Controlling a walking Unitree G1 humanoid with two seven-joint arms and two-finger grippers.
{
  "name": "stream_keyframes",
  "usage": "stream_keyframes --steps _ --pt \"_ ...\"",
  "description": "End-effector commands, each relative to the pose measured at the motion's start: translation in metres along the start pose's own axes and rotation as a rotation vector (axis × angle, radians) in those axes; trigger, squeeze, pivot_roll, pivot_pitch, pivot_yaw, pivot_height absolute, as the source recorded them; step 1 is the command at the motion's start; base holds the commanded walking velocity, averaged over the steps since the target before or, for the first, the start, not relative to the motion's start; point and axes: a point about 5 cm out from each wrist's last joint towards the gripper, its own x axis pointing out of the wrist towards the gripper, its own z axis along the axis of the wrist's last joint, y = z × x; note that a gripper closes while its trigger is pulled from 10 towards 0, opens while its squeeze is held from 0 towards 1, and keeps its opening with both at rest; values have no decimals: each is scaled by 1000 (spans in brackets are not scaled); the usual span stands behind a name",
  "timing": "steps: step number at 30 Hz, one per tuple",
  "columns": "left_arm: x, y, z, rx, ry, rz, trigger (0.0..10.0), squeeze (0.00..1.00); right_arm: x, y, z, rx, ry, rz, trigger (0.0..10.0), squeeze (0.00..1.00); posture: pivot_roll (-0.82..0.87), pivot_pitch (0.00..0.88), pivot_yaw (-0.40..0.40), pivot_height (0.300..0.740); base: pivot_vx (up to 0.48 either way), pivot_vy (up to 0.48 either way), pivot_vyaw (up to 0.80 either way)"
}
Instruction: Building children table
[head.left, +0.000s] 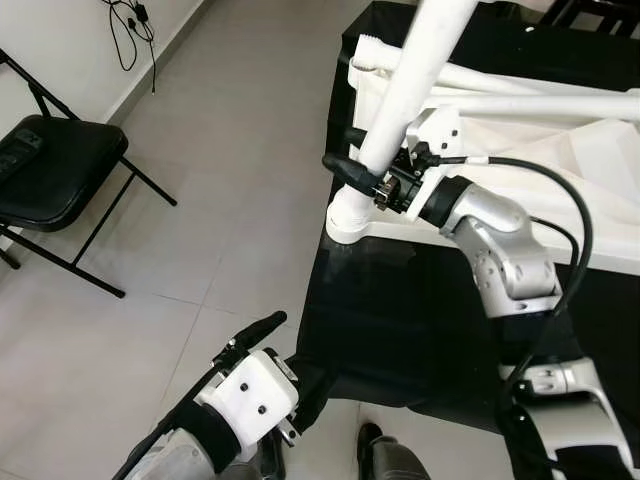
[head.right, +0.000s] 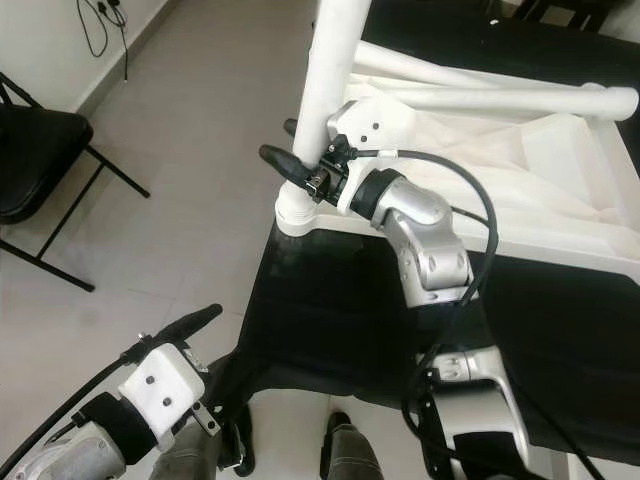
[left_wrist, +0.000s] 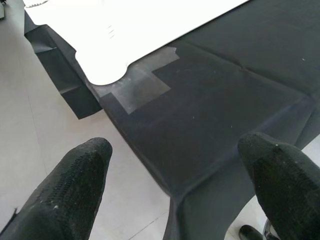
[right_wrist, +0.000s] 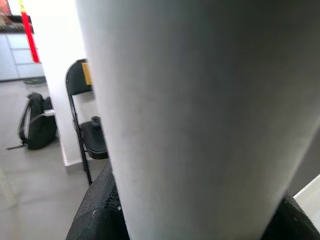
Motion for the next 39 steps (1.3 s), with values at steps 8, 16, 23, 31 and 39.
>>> stream_keyframes --steps 8,16,23,31,39 --pt "-1 -1 -7 -15 27 -17 10000 0 3 29 -39 43 243 66 10000 0 -11 349 -30 740 0 0 0" --pt "0 -1 -7 -14 23 -12 10000 0 9 21 -29 -21 291 125 10000 0 -16 346 -37 740 0 0 0" --pt "1 -1 -7 -15 21 -11 10000 0 12 19 -26 -16 299 173 10000 0 -14 341 -41 740 0 0 0" --pt "2 -4 -8 -16 19 -3 10000 0 30 2 -8 17 233 157 10000 0 -6 336 -56 740 0 0 0" --pt "2 -3 -8 -15 21 -1 10000 0 31 1 -1 109 157 161 10000 0 -7 337 -53 740 0 0 0"
